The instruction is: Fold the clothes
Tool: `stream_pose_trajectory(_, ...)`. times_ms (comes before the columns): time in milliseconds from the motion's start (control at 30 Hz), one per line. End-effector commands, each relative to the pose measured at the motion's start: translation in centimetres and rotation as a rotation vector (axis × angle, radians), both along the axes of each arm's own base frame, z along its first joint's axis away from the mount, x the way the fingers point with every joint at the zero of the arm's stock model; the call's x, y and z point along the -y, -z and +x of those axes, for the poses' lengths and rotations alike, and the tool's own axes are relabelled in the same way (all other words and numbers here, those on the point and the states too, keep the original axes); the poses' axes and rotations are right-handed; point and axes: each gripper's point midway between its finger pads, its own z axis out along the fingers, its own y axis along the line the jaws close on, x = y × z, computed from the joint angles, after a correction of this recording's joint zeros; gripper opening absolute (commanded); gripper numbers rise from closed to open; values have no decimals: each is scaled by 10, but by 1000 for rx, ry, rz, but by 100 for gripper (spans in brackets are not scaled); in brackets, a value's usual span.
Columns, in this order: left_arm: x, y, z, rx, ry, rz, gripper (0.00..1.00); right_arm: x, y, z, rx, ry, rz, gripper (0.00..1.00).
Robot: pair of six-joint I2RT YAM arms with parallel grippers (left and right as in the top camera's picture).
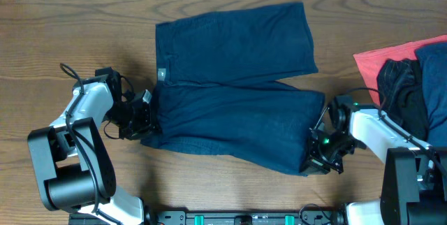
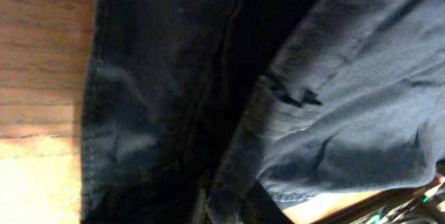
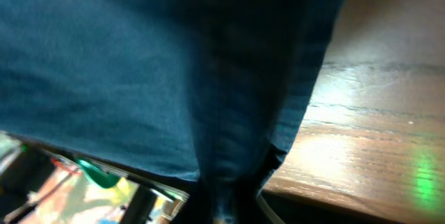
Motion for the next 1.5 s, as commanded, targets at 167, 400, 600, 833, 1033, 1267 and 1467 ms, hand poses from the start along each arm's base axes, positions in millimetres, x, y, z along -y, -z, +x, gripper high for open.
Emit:
stream_pose_trajectory(167, -14, -4, 2, 9, 10, 70, 6, 44, 14, 5, -2, 29, -274, 1)
stream_pose_trajectory(400, -29, -3, -6, -45, -55, 111, 6, 50, 14, 8, 5, 38, -298, 1)
stream_pose_trajectory(600, -45, -4, -15, -99, -145, 132, 6, 54, 15, 8, 9, 32, -319, 16)
stream_pose_trajectory(833, -39, -11, -14, -93, -178, 76, 31, 55, 11, 32, 68, 117, -285, 31)
stream_pose_trajectory(1033, -37, -13, -14, -87, -177, 62, 48, 39, -4, 67, 232, 49, -134, 46)
stream_pose_trajectory(1267, -35, -15, -19, -107, -176, 57, 49, 12, -14, 26, 99, -27, -11, 46)
stream_pose_trajectory(1467, -38, -35, -12, -8, -170, 81, 47, -18, -5, 6, 75, -67, 79, 47)
